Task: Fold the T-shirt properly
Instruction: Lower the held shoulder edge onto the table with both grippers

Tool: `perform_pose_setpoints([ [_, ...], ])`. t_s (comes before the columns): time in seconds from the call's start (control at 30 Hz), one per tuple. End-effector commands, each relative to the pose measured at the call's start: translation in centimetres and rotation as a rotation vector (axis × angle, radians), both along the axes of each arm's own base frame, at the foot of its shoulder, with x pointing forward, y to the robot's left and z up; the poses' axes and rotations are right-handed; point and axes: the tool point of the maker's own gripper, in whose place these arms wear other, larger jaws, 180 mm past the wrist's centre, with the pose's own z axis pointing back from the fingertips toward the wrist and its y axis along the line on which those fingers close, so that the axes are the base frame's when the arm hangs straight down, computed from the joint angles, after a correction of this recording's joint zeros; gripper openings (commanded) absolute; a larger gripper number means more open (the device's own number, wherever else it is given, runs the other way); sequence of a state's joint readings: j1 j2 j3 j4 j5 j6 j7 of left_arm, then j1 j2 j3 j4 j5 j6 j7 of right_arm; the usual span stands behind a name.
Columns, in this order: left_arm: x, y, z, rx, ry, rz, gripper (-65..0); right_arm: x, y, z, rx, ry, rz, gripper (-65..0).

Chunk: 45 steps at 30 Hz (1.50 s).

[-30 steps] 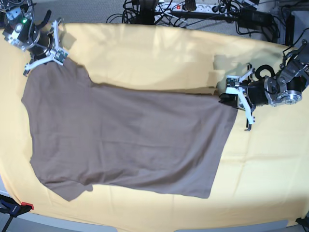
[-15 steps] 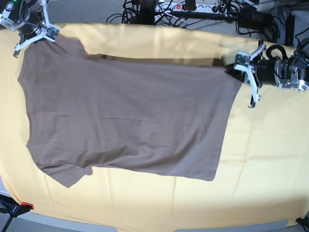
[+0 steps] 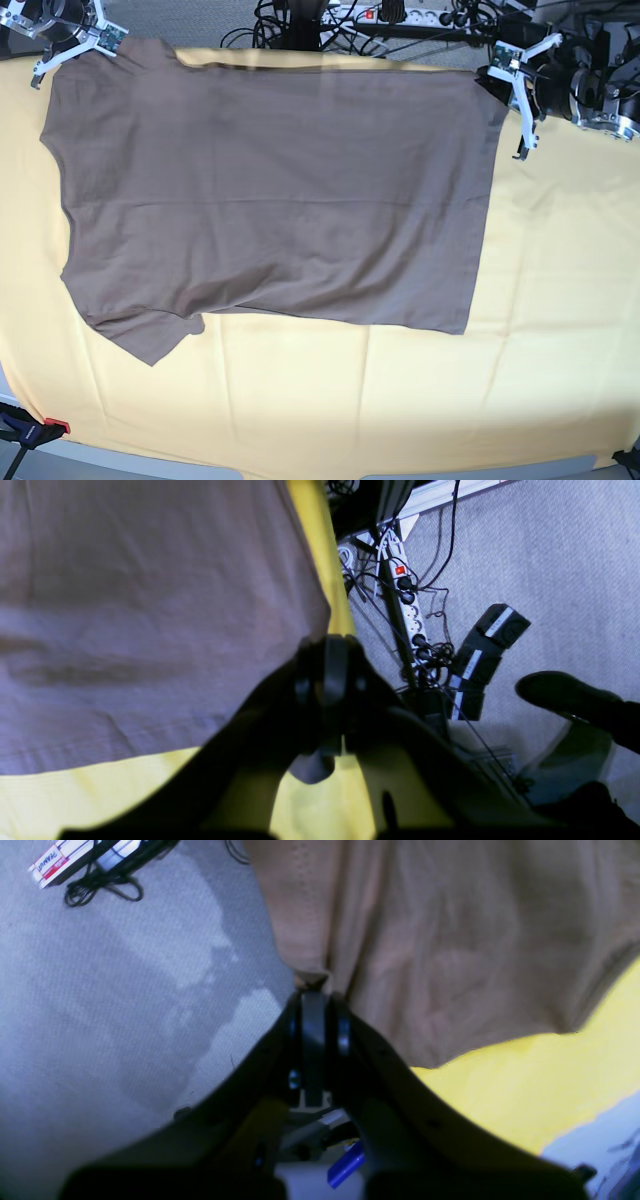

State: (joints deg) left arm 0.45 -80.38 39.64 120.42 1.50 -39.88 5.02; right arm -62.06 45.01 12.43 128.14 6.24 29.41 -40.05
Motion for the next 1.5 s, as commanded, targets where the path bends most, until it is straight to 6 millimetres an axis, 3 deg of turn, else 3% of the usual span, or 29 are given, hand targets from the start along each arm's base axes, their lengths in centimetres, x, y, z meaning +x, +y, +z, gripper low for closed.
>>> perform_pose_setpoints([
  [0.0, 0.5, 0.1, 0.8, 0.001, -0.023, -0.013, -65.0, 0.6, -0.1, 0.6, -0.015, -0.026, 0.01, -65.0],
  [0.13, 2.1, -0.4, 1.9, -0.004, -0.095, -0.041, -65.0, 1.9, 0.2, 1.5, -0.036, -0.087, 0.042, -65.0],
  [0.33, 5.5, -1.8, 3.2, -0.05, -0.208, -0.038, -65.0, 4.9, 2.2, 2.6, 0.073, -0.206, 0.074, -65.0],
  [0.53, 7.3, -3.2, 1.3, -0.107, -0.205, 0.029, -65.0, 8.2, 0.9, 1.7, 0.143, -0.271, 0.02, -65.0],
  [0.7, 10.4, -3.2, -0.3, -0.121, -0.289, 0.119, -65.0, 11.9, -0.6, 1.5, 0.19, -0.308, -0.041, -65.0],
  [0.9, 12.6, -3.0, -0.8, -0.117, -0.367, 0.203, -65.0, 14.4, -1.3, 1.8, 0.263, -0.326, -0.094, -65.0],
  [1.07, 14.3, -2.1, -0.5, -0.085, -0.444, 0.271, -65.0, 15.8, -2.7, 1.3, 0.275, -0.345, -0.132, -65.0],
  [1.47, 16.0, -1.2, 0.0, -0.051, -0.549, 0.308, -65.0, 17.3, -2.4, 1.5, 0.358, -0.421, -0.226, -65.0],
])
